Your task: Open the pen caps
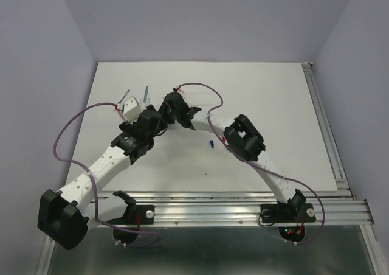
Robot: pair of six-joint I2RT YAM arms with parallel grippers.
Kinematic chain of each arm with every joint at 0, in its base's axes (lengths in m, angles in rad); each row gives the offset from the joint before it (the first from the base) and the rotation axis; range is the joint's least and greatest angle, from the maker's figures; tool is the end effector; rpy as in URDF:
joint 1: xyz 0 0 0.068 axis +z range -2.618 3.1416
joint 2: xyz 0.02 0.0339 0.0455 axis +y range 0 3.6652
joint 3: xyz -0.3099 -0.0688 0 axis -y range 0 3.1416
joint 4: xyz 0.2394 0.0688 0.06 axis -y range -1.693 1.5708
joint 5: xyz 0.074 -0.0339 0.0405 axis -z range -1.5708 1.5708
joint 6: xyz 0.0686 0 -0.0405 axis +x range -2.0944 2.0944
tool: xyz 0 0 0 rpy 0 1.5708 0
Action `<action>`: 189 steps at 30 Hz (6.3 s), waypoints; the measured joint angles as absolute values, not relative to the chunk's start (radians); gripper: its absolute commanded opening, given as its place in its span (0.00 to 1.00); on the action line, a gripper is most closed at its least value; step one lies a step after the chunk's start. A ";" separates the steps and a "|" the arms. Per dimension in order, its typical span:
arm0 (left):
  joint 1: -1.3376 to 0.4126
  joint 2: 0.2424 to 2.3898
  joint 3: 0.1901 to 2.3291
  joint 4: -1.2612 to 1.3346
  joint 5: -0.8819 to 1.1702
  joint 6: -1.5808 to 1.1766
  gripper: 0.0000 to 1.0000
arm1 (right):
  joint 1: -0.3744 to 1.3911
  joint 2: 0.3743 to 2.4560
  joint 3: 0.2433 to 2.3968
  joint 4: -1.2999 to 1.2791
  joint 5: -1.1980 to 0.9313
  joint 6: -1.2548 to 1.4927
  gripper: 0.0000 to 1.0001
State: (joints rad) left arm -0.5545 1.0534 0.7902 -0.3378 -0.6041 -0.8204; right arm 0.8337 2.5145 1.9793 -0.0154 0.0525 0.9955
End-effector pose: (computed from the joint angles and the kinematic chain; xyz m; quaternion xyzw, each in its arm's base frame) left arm 0.2085 -0.0833 0.3047 -0.2494 0.8188 -0.0790 0.5109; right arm 0.4254 0.4632 0.1503 0.0833 0.8685 0.3728 0.3159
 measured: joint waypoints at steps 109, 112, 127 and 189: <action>-0.049 1.705 0.946 -0.138 -0.270 -0.399 0.52 | 0.818 1.468 0.827 0.111 0.112 0.521 1.00; -0.049 1.708 0.949 -0.138 -0.273 -0.402 0.47 | 0.818 1.475 0.828 0.110 0.113 0.521 1.00; -0.051 1.743 0.990 -0.176 -0.349 -0.482 0.37 | 0.817 1.502 0.828 0.099 0.112 0.521 1.00; -0.603 1.082 0.838 -0.084 -0.307 -0.847 0.00 | 0.810 1.475 0.788 0.431 -0.375 0.657 0.96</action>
